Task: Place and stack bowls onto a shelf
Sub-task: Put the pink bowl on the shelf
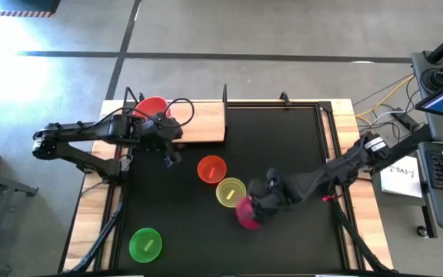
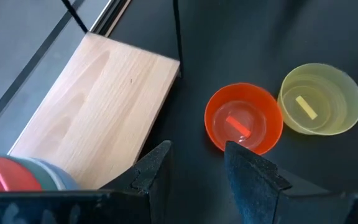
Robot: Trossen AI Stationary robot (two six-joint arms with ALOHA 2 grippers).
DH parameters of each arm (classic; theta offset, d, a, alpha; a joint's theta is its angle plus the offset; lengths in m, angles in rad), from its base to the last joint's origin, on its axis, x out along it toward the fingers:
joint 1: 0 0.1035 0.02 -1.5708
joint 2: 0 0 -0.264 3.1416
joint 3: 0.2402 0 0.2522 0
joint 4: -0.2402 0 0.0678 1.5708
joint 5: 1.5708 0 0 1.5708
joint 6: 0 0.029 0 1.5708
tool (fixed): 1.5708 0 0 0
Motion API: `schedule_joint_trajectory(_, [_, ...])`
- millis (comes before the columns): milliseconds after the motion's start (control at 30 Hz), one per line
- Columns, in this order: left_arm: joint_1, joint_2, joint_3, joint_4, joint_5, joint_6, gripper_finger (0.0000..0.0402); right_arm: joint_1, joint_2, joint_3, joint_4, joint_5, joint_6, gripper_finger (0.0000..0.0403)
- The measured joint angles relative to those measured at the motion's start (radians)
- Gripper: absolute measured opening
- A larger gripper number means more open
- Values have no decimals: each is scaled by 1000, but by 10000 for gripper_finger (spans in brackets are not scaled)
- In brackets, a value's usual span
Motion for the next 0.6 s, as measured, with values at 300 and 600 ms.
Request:
schedule_joint_trajectory(300, [-3,0,0,180,-2,118,132,-196,0,152,30,303,-98,8])
schedule_joint_trajectory(600, [-3,0,0,353,-105,377,132,-382,0,250,54,470,-278,8])
